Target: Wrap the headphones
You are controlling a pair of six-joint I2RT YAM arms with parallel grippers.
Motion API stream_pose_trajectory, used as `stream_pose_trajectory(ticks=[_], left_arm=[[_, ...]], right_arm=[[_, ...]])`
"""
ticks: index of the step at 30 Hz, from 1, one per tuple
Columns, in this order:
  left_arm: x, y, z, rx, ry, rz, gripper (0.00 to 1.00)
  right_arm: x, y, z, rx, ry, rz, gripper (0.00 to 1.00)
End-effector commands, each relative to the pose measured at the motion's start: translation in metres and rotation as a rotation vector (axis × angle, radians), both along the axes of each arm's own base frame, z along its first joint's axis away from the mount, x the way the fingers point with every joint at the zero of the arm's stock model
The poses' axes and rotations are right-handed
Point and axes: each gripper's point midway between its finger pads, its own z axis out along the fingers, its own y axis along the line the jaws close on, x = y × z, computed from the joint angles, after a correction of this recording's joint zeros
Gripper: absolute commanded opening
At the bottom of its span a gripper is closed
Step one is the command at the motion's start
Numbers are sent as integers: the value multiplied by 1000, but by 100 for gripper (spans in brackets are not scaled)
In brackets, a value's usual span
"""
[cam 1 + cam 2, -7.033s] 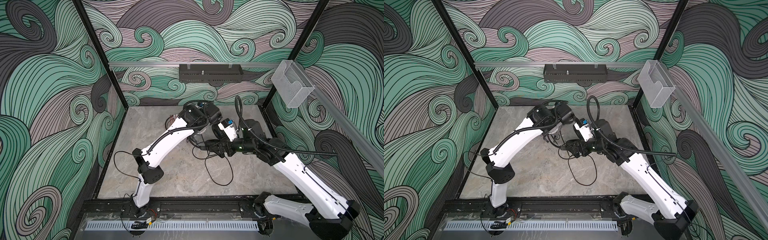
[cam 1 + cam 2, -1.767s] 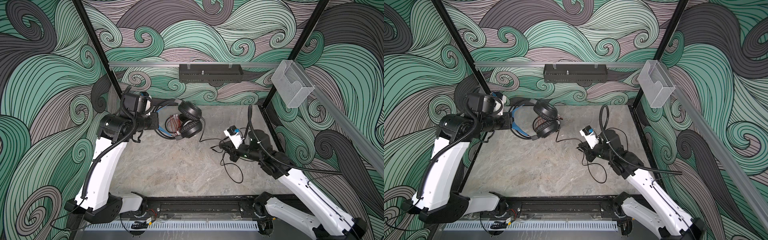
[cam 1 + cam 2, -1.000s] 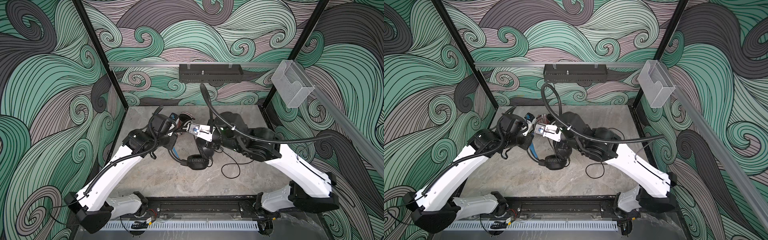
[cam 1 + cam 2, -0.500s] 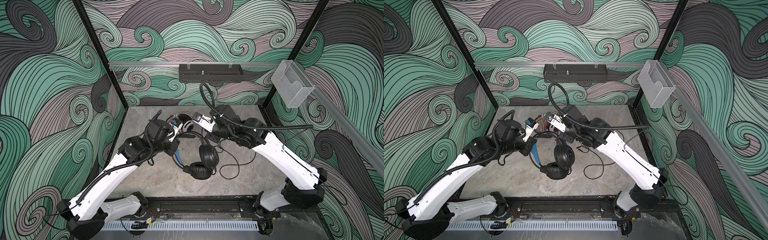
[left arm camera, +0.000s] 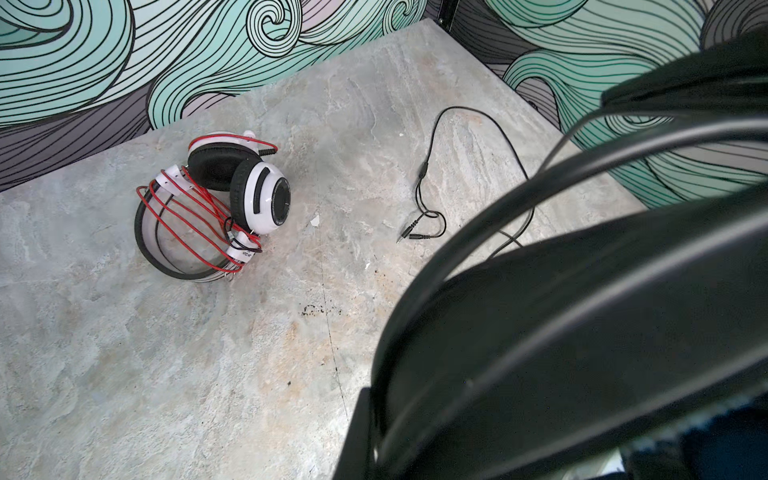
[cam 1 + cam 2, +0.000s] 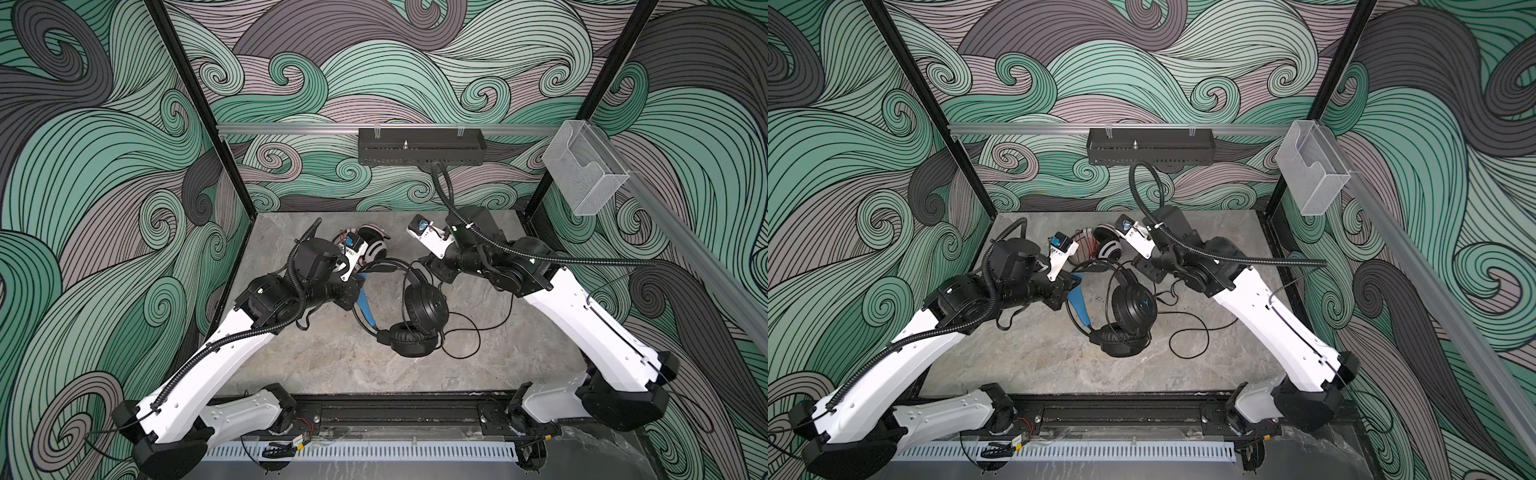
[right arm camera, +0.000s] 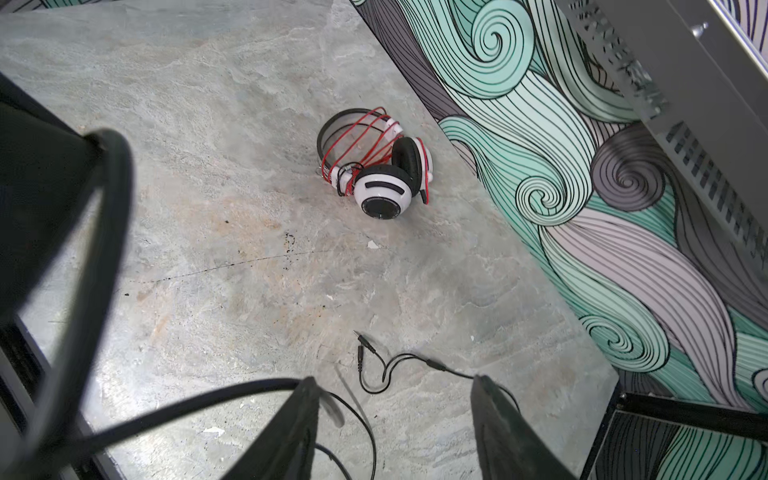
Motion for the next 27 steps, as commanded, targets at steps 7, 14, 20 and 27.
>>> stream_pose_trajectory(ticks=[7, 14, 20, 27], left_arm=[[-6, -1, 90, -264, -85, 64, 0], [-5, 3, 111, -269, -111, 79, 0], [-7, 4, 124, -306, -129, 78, 0], [-3, 4, 141, -335, -153, 96, 0]], right_arm=[[0, -19, -8, 318, 3, -25, 72], [-20, 3, -21, 563, 25, 149, 77], [-20, 24, -39, 624, 108, 229, 79], [-15, 39, -63, 672, 200, 252, 74]])
